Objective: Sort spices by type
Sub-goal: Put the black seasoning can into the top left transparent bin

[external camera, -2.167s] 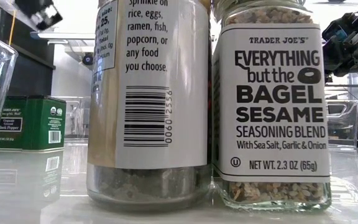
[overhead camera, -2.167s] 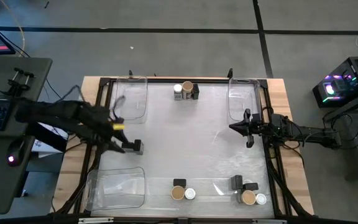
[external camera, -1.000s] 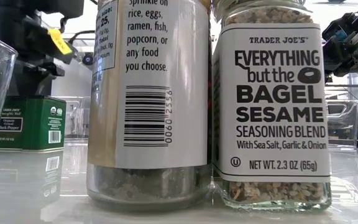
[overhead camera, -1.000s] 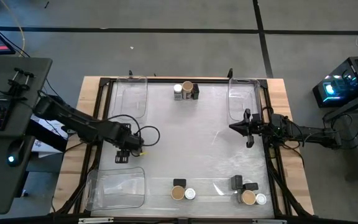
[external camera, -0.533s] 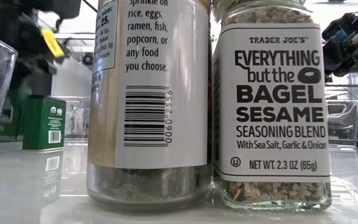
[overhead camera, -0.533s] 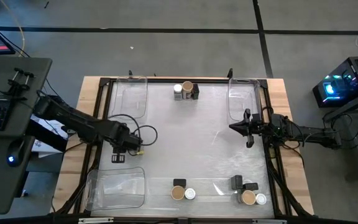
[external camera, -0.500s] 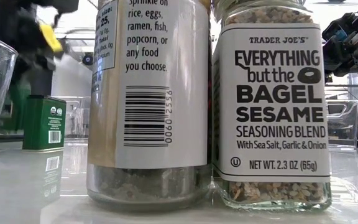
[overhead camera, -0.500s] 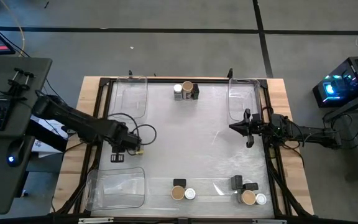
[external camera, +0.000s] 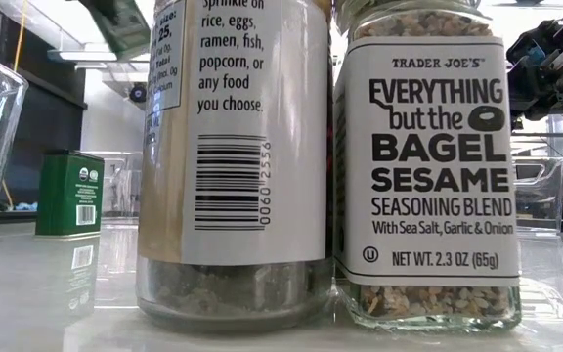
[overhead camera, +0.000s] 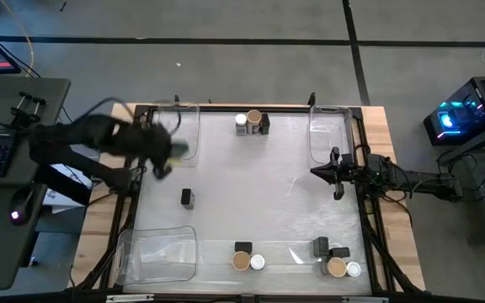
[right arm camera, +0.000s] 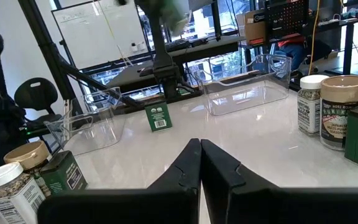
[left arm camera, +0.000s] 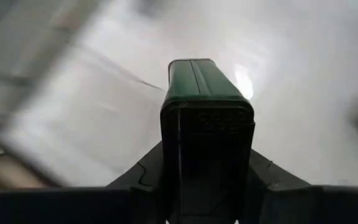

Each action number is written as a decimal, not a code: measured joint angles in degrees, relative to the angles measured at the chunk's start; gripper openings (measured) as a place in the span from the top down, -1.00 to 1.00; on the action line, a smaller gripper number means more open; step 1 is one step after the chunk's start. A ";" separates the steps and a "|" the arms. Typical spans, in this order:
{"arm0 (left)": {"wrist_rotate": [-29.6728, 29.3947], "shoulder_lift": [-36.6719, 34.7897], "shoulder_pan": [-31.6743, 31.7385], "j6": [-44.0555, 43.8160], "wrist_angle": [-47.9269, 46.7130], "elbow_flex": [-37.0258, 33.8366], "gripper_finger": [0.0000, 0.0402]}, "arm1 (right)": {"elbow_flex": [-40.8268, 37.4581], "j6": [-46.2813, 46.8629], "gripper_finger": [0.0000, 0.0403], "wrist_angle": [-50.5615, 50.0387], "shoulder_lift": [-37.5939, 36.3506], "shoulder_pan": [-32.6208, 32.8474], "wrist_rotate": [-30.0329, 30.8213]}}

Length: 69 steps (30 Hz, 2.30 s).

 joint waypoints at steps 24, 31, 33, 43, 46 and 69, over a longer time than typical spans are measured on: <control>15.14 14.10 53.07 0.11 18.68 -16.44 0.51 | 0.00 0.01 1.00 0.00 0.00 -0.02 0.00; 14.82 22.61 57.05 2.37 23.17 -16.39 0.51 | 0.01 0.00 1.00 0.00 0.00 -0.01 -0.01; 14.84 25.41 58.38 4.53 23.19 -16.42 0.48 | 0.00 0.01 1.00 0.00 0.00 -0.02 0.00; 14.95 31.67 62.90 10.97 27.20 -16.44 0.37 | 0.02 -0.01 1.00 0.02 0.00 0.00 0.00; 15.04 31.58 63.62 11.52 27.91 -16.43 0.37 | 0.01 0.01 1.00 0.00 0.00 -0.01 0.00; 17.49 24.89 64.69 6.76 26.56 -16.42 0.01 | 0.00 0.00 1.00 0.00 0.00 -0.02 -0.01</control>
